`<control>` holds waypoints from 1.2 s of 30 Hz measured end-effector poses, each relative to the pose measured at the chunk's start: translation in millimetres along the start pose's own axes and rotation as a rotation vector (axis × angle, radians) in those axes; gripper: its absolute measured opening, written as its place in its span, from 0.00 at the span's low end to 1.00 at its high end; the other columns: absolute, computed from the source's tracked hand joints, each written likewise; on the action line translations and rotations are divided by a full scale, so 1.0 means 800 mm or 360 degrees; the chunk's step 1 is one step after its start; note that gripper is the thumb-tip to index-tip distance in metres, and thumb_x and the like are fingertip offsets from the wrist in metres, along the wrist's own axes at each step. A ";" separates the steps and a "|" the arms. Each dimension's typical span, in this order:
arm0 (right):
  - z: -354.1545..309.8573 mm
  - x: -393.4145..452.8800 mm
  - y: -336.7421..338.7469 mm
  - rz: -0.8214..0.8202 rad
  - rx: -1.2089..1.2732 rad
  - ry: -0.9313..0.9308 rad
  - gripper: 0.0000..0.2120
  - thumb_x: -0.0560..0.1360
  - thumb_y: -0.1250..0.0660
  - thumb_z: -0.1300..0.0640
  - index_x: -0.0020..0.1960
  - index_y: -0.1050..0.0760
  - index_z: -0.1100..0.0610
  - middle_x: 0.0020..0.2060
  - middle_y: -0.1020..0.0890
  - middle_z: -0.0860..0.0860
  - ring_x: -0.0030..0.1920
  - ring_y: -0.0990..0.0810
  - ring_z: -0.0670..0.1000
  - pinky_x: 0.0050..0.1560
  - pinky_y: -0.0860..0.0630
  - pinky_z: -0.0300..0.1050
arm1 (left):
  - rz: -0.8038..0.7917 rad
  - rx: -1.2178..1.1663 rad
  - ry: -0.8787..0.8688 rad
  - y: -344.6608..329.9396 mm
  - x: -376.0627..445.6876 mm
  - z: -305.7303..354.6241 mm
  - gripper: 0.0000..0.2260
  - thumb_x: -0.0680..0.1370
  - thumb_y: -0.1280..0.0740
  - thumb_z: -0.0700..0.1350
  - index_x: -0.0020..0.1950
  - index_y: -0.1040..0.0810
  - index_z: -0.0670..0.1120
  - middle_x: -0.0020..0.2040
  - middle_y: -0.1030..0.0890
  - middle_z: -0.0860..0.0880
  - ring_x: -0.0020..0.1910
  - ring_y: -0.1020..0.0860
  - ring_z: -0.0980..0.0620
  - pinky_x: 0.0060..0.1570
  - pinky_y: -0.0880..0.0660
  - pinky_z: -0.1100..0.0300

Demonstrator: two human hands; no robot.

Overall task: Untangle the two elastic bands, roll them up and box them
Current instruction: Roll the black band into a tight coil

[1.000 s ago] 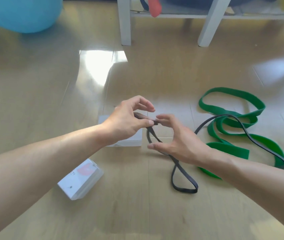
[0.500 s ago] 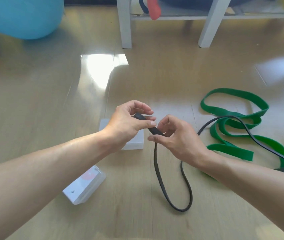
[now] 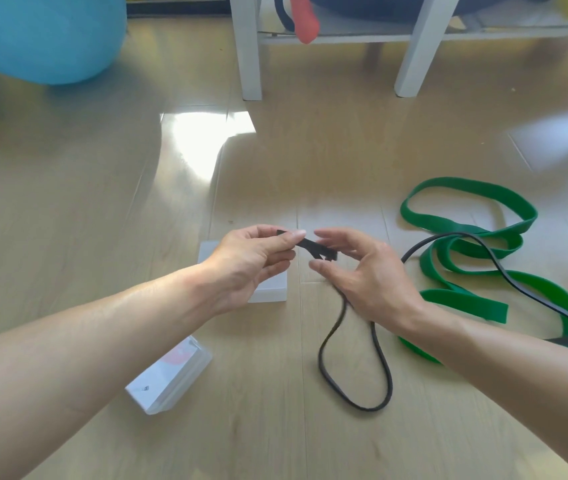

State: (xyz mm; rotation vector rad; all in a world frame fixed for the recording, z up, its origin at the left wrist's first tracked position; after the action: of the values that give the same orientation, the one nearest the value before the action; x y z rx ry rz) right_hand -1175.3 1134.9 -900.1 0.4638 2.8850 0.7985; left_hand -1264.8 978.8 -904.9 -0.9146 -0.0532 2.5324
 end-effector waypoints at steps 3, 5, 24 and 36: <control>-0.011 -0.004 0.000 0.0090 0.0149 0.0061 0.17 0.72 0.23 0.48 0.60 0.19 0.43 0.50 0.15 0.37 0.56 0.19 0.35 0.58 0.26 0.30 | -0.0152 0.0003 0.0035 -0.014 -0.005 -0.001 0.14 0.67 0.21 0.44 0.50 0.18 0.46 0.43 0.13 0.49 0.40 0.15 0.54 0.49 0.22 0.60; -0.016 -0.004 0.004 0.0159 0.0227 0.0094 0.14 0.73 0.24 0.50 0.58 0.16 0.46 0.48 0.14 0.38 0.53 0.17 0.36 0.58 0.23 0.33 | -0.0203 -0.0008 0.0040 -0.020 -0.008 -0.001 0.16 0.66 0.21 0.44 0.51 0.18 0.45 0.44 0.12 0.48 0.41 0.14 0.55 0.50 0.22 0.60; -0.018 0.000 0.008 0.0108 -0.0048 0.0207 0.11 0.78 0.28 0.54 0.59 0.16 0.48 0.47 0.14 0.39 0.47 0.16 0.35 0.52 0.22 0.31 | -0.0284 -0.0060 0.0103 -0.016 -0.010 0.005 0.09 0.78 0.28 0.45 0.52 0.14 0.40 0.45 0.12 0.46 0.44 0.15 0.53 0.51 0.17 0.61; -0.027 -0.002 0.012 0.0260 0.0131 0.0280 0.10 0.77 0.27 0.56 0.58 0.16 0.51 0.46 0.16 0.38 0.49 0.16 0.37 0.51 0.24 0.28 | -0.0288 -0.0272 0.0292 -0.029 -0.012 -0.009 0.10 0.79 0.29 0.49 0.49 0.18 0.42 0.38 0.19 0.48 0.34 0.19 0.54 0.42 0.18 0.61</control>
State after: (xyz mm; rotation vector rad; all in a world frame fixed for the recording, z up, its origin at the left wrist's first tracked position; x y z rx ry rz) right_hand -1174.9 1132.1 -876.7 0.6783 3.0832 0.7817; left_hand -1244.6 994.5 -900.4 -1.1505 -0.2864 2.2942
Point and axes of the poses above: each hand's wrist, its own x-axis towards the middle knuckle, its own y-axis out of the back of the hand, z = x × y, the point moved 6 cm from there along x, towards the middle knuckle
